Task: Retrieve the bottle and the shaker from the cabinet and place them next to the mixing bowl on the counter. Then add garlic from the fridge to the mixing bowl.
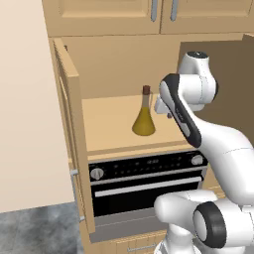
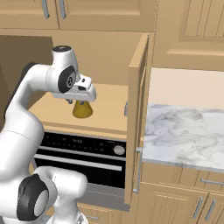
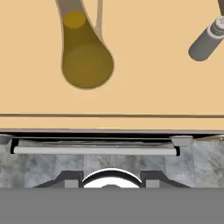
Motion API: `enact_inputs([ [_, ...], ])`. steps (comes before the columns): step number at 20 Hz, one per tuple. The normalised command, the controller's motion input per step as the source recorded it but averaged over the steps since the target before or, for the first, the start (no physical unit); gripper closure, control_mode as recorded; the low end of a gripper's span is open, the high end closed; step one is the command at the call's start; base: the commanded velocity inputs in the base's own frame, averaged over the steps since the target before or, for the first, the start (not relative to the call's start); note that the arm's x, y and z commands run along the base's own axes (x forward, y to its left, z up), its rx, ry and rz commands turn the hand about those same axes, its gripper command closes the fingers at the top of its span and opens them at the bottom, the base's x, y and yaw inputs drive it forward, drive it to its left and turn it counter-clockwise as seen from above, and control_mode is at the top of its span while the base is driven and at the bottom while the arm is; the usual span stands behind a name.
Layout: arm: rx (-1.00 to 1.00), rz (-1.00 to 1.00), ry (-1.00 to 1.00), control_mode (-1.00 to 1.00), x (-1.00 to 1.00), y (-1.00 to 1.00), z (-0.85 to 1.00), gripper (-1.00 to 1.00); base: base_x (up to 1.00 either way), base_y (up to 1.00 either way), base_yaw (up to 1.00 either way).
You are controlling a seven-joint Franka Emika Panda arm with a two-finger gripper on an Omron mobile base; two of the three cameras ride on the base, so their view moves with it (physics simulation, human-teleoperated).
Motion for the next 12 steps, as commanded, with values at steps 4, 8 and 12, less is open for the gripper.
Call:
enact_inputs([
  [4, 0.0, 0.0, -0.01, -1.0, -0.2, 0.0, 0.0, -1.0, 0.0, 0.0, 0.0],
  [8, 0.0, 0.0, -0.02, -1.0, -0.33, 0.0, 0.0, -1.0, 0.0, 0.0, 0.0],
  [12, 0.0, 0.0, -0.09, -1.0, -0.06, 0.24, 0.0, -1.0, 0.0, 0.0, 0.0],
])
